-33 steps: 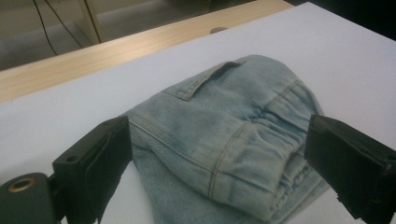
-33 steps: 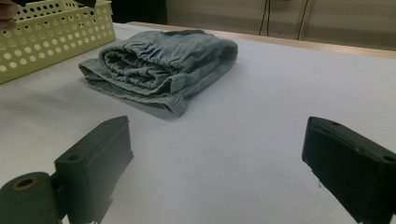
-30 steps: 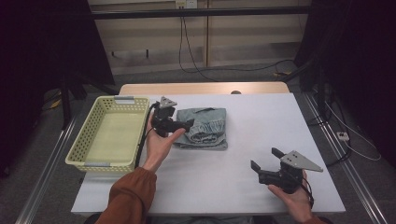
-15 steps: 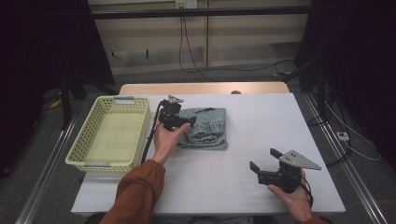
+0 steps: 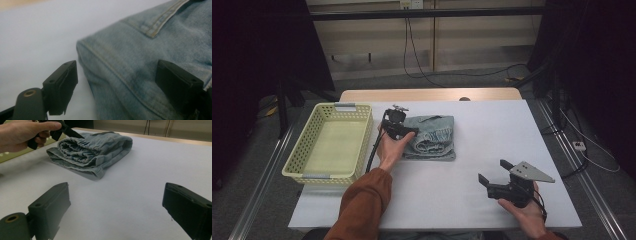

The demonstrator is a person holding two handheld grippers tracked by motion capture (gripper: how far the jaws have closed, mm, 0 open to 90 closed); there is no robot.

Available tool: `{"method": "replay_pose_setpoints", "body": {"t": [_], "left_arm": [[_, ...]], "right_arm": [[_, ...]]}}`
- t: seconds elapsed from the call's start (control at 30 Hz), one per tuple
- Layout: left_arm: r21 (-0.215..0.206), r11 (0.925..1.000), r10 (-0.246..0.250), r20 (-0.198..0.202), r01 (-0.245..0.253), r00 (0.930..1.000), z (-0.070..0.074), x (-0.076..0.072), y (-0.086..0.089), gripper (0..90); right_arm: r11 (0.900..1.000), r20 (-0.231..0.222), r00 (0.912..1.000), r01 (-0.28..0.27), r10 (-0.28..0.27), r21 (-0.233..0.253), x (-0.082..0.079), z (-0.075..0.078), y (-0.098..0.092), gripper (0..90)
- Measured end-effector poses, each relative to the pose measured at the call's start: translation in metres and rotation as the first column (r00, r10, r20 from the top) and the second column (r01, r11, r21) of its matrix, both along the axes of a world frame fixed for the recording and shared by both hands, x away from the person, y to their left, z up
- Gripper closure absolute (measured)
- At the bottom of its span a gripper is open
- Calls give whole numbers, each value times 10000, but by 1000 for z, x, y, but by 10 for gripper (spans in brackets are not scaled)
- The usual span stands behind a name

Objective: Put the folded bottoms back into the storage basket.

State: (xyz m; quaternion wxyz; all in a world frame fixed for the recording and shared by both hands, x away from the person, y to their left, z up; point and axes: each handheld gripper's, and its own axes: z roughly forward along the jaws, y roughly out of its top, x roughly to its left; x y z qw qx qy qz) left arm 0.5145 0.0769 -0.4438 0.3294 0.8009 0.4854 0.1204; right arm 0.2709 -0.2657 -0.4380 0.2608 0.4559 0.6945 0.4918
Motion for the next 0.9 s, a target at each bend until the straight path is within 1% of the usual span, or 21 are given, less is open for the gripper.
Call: {"method": "replay_pose_setpoints", "body": {"t": [0.03,0.07,0.13,0.2,0.23,0.27,0.3,0.33,0.43,0.5,0.53,0.57,0.6,0.63,0.67,0.7,0.73,0.8,0.9], "left_arm": [[-93,9999,55,-246,-57,9997,-1,1,2,192],[-118,9999,116,-424,-121,9990,-1,2,3,192],[-320,9994,140,-726,-163,9973,-2,4,6,192],[-368,9991,194,-1019,-233,9946,-4,5,8,192],[-427,9988,197,-1227,-251,9923,-5,6,9,193],[-561,9982,154,-1337,-231,9909,-6,7,10,193],[-551,9983,94,-1337,-169,9910,-5,7,11,193],[-472,9988,51,-1419,-120,9899,-5,7,10,196],[-464,9988,78,-1514,-150,9884,-4,5,9,211],[-608,9979,118,-1648,-221,9862,-4,3,8,286],[-711,9971,150,-1706,-275,9852,-4,1,8,286],[-762,9967,123,-1769,-262,9841,-3,0,8,340],[-892,9958,46,-1862,-215,9825,-3,0,8,358],[-933,9955,-2,-1926,-181,9813,-3,-1,7,384],[-998,9949,-62,-1993,-140,9799,-3,-1,7,384],[-1076,9941,-62,-2039,-161,9790,-3,-2,6,408],[-1120,9937,-197,-2099,-40,9775,-2,-3,6,429],[-1221,9925,-314,-2151,51,9761,-3,-4,6,497],[-1374,9904,-436,-2275,122,9728,-3,-4,5,566]], "right_arm": [[10000,-17,10000,-37,37,-53,-1,0,0,77],[10000,-33,10000,-48,47,-60,-1,0,0,77],[10000,-37,10000,-30,29,-51,0,0,1,78],[10000,-46,10000,-37,37,-53,-1,0,0,78],[10000,-55,10000,-51,51,-49,-1,0,0,78],[10000,-65,10000,-22,22,-51,-1,0,0,78],[10000,-65,10000,-22,22,-51,-1,0,0,78],[10000,-84,10000,-11,10,-50,-1,0,0,79],[10000,-78,10000,-44,44,-63,-1,-1,0,79],[9999,-59,10000,-33,32,-102,-1,0,0,81],[9999,-59,10000,-33,32,-102,-1,0,0,81],[9999,-64,10000,-27,26,-119,-1,0,1,81],[9999,-64,10000,-30,29,-146,-1,0,1,81],[9999,-64,10000,-35,34,-149,-1,0,1,82],[9999,-64,10000,-35,34,-149,-1,0,1,82],[9999,-64,10000,-53,52,-151,-1,0,1,82],[9999,-84,10000,-41,40,-155,-1,0,2,82],[9998,-92,9999,-46,44,-178,0,-1,2,83],[9998,-96,9999,-63,62,-185,1,-1,3,83]]}}
